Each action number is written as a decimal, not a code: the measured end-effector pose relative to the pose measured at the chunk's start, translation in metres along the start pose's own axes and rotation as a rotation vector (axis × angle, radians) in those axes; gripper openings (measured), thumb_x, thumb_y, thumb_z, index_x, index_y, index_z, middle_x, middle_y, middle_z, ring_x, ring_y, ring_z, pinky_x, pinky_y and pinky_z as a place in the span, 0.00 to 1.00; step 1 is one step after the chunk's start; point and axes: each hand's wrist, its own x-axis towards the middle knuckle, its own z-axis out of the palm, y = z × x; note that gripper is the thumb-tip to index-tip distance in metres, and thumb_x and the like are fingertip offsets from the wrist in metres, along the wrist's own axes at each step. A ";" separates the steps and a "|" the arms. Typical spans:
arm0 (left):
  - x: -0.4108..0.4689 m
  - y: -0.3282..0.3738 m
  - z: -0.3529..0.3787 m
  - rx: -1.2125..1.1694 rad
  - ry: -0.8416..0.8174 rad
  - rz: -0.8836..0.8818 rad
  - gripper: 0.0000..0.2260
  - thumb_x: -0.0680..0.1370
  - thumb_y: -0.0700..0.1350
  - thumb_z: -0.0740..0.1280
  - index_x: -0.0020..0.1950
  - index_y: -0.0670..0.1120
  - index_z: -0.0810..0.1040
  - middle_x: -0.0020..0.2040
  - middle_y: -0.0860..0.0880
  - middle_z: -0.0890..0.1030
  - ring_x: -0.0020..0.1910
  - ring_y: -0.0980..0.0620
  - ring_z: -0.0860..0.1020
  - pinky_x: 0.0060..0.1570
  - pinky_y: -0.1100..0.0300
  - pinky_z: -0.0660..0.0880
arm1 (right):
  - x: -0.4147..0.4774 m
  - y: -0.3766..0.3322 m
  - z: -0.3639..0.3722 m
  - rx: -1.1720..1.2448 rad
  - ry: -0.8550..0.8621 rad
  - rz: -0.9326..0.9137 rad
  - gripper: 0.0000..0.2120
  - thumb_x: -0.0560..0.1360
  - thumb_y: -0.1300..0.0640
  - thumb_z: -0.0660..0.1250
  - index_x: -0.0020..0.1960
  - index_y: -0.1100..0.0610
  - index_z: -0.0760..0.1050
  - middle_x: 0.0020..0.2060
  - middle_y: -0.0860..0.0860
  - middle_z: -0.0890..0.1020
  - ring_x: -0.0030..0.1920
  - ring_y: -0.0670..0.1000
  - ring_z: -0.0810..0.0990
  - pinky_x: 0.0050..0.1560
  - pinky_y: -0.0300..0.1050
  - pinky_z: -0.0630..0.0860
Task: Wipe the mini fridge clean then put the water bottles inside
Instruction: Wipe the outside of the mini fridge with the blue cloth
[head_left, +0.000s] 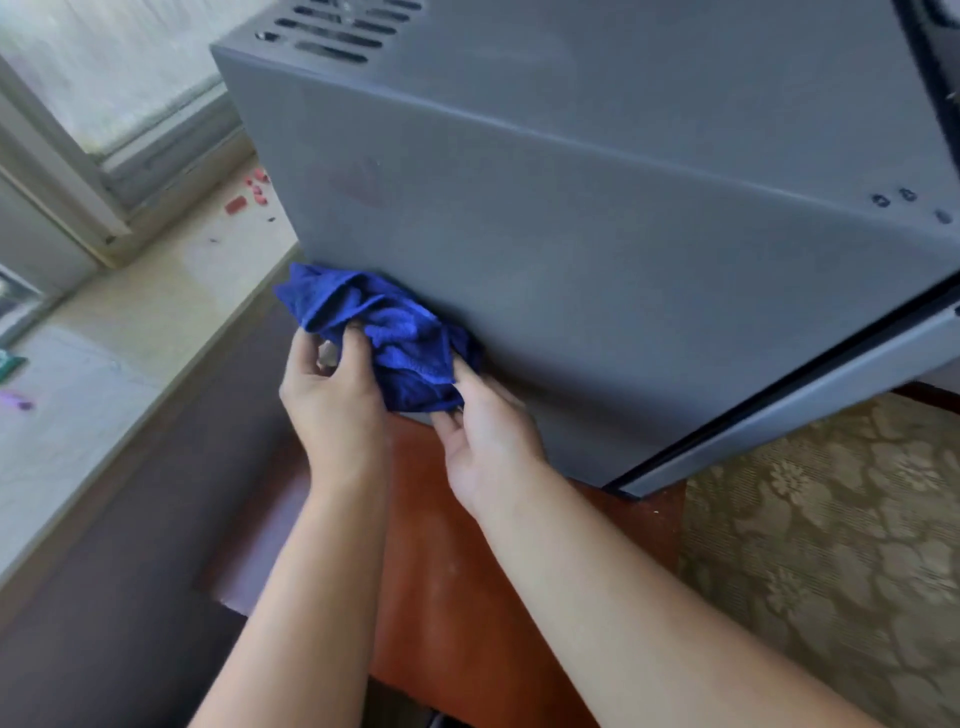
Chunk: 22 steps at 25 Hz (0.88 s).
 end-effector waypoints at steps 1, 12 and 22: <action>-0.011 -0.014 0.005 0.042 0.019 -0.008 0.05 0.80 0.37 0.66 0.46 0.44 0.78 0.30 0.58 0.74 0.31 0.62 0.69 0.34 0.65 0.70 | 0.008 0.000 -0.016 -0.004 0.037 -0.009 0.11 0.74 0.64 0.75 0.57 0.62 0.84 0.52 0.57 0.88 0.53 0.53 0.87 0.47 0.43 0.85; -0.155 -0.176 0.062 0.083 -0.185 -0.766 0.08 0.76 0.40 0.68 0.37 0.46 0.81 0.31 0.54 0.79 0.32 0.56 0.70 0.39 0.56 0.69 | 0.055 -0.028 -0.215 0.042 0.511 -0.084 0.12 0.78 0.65 0.64 0.60 0.62 0.78 0.61 0.61 0.83 0.54 0.52 0.85 0.40 0.43 0.84; 0.059 -0.139 -0.042 0.066 0.141 -0.206 0.07 0.77 0.38 0.68 0.48 0.46 0.85 0.42 0.53 0.86 0.43 0.58 0.80 0.49 0.57 0.78 | 0.092 0.082 -0.007 0.010 0.052 0.169 0.16 0.81 0.70 0.59 0.68 0.68 0.75 0.49 0.59 0.85 0.46 0.53 0.85 0.48 0.47 0.85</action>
